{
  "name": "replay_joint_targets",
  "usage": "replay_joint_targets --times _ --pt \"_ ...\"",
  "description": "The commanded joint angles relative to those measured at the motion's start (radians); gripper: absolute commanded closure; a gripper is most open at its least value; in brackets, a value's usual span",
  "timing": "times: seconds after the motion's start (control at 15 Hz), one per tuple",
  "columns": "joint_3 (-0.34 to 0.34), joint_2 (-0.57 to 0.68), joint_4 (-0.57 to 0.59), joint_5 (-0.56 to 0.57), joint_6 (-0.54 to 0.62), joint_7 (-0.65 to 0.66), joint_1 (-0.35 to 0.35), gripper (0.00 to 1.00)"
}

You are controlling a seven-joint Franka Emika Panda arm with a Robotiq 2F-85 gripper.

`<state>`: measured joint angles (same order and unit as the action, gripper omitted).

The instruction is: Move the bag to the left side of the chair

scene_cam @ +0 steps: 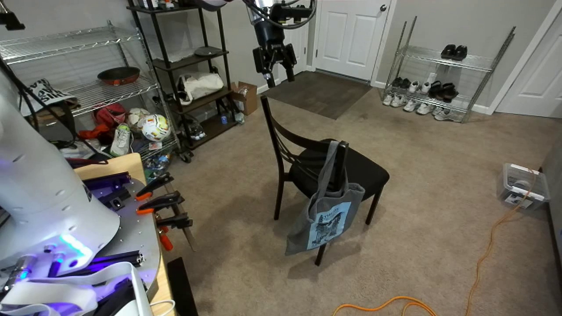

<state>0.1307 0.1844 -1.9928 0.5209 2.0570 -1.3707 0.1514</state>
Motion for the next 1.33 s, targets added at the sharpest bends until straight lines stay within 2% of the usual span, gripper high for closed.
replay_joint_targets --times 0.0,0.27,0.53,0.73,0.93,1.0,1.27 --pt "0.005 0.014 -0.044 -0.015 0.187 0.015 -0.02 0.0" --pt "-0.009 0.048 -0.092 -0.052 0.406 -0.022 -0.058 0.0" --pt "-0.009 0.047 -0.147 -0.175 0.554 -0.119 -0.136 0.0" --pt "-0.002 0.054 -0.161 -0.291 0.587 -0.253 -0.199 0.0" --pt "0.011 0.076 -0.141 -0.407 0.566 -0.471 -0.261 0.0" --pt "0.036 0.089 -0.121 -0.43 0.536 -0.549 -0.299 0.0" --pt "0.003 0.125 -0.071 -0.491 0.501 -0.746 -0.314 0.0"
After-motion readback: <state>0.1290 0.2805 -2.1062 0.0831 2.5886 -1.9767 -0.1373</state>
